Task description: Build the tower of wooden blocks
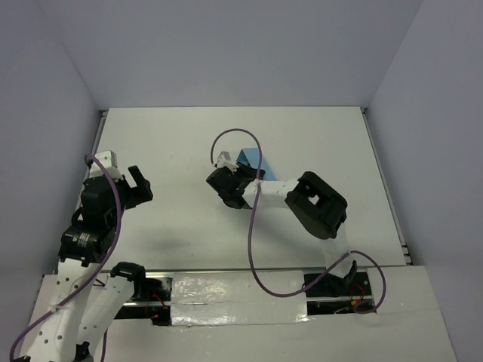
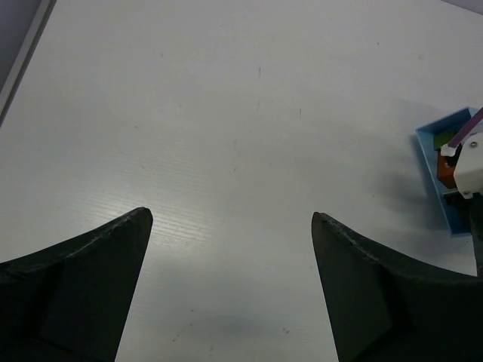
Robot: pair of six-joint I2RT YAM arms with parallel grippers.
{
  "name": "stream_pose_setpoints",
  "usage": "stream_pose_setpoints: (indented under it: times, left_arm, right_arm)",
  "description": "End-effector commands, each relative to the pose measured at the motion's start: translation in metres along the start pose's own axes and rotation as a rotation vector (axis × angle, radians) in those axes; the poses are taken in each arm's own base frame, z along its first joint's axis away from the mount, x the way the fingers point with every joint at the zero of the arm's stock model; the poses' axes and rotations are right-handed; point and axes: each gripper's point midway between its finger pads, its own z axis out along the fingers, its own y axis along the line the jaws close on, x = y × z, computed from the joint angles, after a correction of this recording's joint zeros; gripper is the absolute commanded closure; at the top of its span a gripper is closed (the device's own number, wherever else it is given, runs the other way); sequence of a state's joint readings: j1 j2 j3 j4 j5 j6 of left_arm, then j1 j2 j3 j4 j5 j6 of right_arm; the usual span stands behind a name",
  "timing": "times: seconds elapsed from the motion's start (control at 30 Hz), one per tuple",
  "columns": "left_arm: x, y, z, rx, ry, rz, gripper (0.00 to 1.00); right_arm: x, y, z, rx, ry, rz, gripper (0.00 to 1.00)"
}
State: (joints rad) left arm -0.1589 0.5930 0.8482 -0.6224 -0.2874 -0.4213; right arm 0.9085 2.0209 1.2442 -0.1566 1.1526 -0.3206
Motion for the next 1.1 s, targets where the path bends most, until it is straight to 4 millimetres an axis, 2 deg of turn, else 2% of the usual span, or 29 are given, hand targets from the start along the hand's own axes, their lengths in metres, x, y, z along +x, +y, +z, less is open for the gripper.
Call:
stream_pose_setpoints:
  times: [0.0, 0.03, 0.07, 0.13, 0.2, 0.23, 0.27, 0.3, 0.33, 0.37, 0.43, 0.47, 0.5, 0.57, 0.6, 0.63, 0.67, 0.77, 0.8, 0.93, 1.07]
  left_arm:
    - [-0.009, -0.006, 0.000, 0.030, -0.037, 0.003, 0.00]
    - [-0.010, -0.006, 0.000, 0.031, -0.039, 0.001, 0.01]
    - [-0.009, -0.006, 0.000, 0.030, -0.036, 0.002, 0.01]
    - [-0.009, -0.006, 0.000, 0.029, -0.036, 0.003, 0.01]
    - [-0.010, -0.006, 0.000, 0.031, -0.039, 0.001, 0.00]
    - [-0.009, -0.006, 0.000, 0.031, -0.039, 0.001, 0.01]
    - [-0.010, -0.006, -0.001, 0.032, -0.042, 0.000, 0.01]
    - [-0.009, -0.006, -0.001, 0.031, -0.039, 0.003, 0.01]
    - [-0.009, -0.006, -0.001, 0.030, -0.039, 0.001, 0.01]
    - [-0.009, -0.006, -0.001, 0.030, -0.039, 0.001, 0.00]
    - [-0.009, -0.006, -0.001, 0.031, -0.039, 0.001, 0.00]
    - [-0.009, -0.006, -0.001, 0.031, -0.040, 0.002, 0.01]
    - [-0.009, -0.006, -0.001, 0.030, -0.041, 0.001, 0.00]
    - [-0.010, -0.007, -0.002, 0.037, -0.046, 0.001, 0.01]
    - [-0.010, -0.007, -0.002, 0.038, -0.046, 0.002, 0.00]
    - [-0.011, -0.008, -0.003, 0.045, -0.047, 0.003, 0.01]
    - [-0.010, -0.008, -0.002, 0.045, -0.047, 0.003, 0.00]
    - [-0.010, -0.009, -0.002, 0.049, -0.045, 0.005, 0.00]
    - [-0.010, -0.008, -0.002, 0.049, -0.045, 0.007, 0.01]
    - [-0.009, -0.010, -0.002, 0.058, -0.042, 0.010, 0.01]
    - [-0.009, -0.012, -0.001, 0.066, -0.038, 0.012, 0.00]
  right_arm:
    - [-0.016, 0.003, -0.019, 0.004, -0.029, 0.090, 0.76]
    - [-0.019, 0.008, -0.023, -0.028, -0.041, 0.092, 0.69]
    - [-0.020, 0.009, -0.026, -0.038, -0.046, 0.099, 0.57]
    - [-0.026, 0.012, -0.034, -0.096, -0.063, 0.157, 0.43]
    - [-0.033, 0.000, -0.044, -0.133, -0.079, 0.217, 0.31]
    - [-0.036, -0.002, -0.048, -0.161, -0.087, 0.269, 0.18]
    - [-0.041, -0.011, -0.055, -0.200, -0.104, 0.311, 0.15]
    - [-0.042, -0.015, -0.057, -0.223, -0.112, 0.334, 0.05]
    - [-0.042, -0.014, -0.057, -0.293, -0.098, 0.375, 0.00]
    - [-0.045, -0.022, -0.060, -0.342, -0.100, 0.426, 0.00]
    - [-0.043, -0.022, -0.059, -0.448, -0.078, 0.484, 0.00]
    - [-0.047, -0.021, -0.062, -0.591, -0.082, 0.548, 0.00]
    - [-0.043, -0.017, -0.061, -0.660, -0.072, 0.573, 0.00]
    - [-0.047, -0.020, -0.063, -0.867, -0.090, 0.659, 0.00]
    - [-0.044, -0.021, -0.061, -0.917, -0.087, 0.679, 0.00]
    - [-0.041, -0.021, -0.056, -0.951, -0.078, 0.696, 0.00]
    - [-0.035, -0.028, -0.042, -0.952, -0.061, 0.725, 0.00]
    - [-0.031, -0.021, -0.033, -1.027, -0.029, 0.727, 0.00]
    - [-0.032, -0.025, -0.029, -1.038, -0.032, 0.736, 0.00]
    - [-0.037, -0.012, -0.024, -1.100, -0.021, 0.730, 0.00]
    - [-0.042, -0.006, -0.011, -1.075, -0.005, 0.732, 0.00]
